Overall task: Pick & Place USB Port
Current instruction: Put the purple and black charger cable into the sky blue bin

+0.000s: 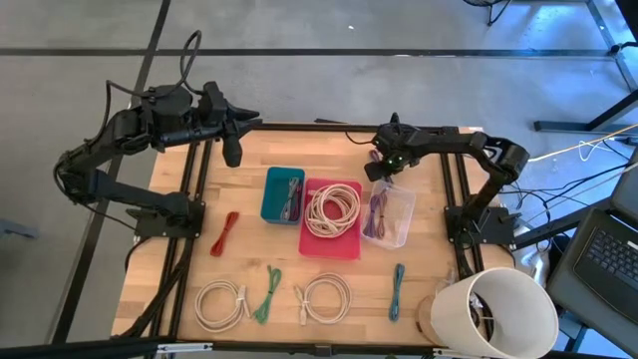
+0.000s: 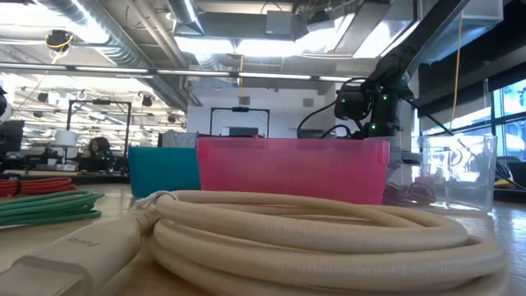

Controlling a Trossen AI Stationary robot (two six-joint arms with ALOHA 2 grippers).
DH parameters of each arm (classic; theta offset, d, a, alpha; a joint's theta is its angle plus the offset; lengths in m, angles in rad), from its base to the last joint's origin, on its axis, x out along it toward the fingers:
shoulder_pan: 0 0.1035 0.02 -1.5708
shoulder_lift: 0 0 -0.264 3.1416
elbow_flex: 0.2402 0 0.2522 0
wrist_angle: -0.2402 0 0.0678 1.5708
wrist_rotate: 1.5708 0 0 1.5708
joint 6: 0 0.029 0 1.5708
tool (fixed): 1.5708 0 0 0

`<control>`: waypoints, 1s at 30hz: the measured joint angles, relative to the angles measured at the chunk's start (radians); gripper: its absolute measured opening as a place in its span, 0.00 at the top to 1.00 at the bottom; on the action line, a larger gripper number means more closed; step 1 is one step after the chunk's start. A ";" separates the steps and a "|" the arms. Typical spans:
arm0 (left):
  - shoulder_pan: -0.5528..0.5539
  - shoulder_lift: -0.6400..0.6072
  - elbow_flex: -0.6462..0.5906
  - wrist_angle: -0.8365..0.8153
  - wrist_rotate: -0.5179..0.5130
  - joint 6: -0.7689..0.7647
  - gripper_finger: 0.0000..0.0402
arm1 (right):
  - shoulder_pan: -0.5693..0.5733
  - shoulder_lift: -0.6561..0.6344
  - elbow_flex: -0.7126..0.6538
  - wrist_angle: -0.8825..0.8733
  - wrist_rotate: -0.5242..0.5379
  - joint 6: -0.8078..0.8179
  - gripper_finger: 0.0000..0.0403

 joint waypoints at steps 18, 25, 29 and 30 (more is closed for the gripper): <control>0.000 0.000 0.000 0.001 0.000 0.000 0.81 | 0.048 -0.108 0.222 -0.163 0.052 -0.052 0.97; 0.000 0.006 0.000 0.010 0.000 -0.041 0.81 | 0.168 -0.262 0.328 -0.190 0.082 -0.028 0.97; 0.000 0.028 0.000 0.012 0.047 -0.089 0.81 | 0.260 -0.321 0.377 -0.150 0.092 -0.029 0.97; 0.000 0.038 0.000 0.012 0.077 -0.089 0.81 | 0.282 -0.330 0.391 -0.136 0.098 -0.030 0.97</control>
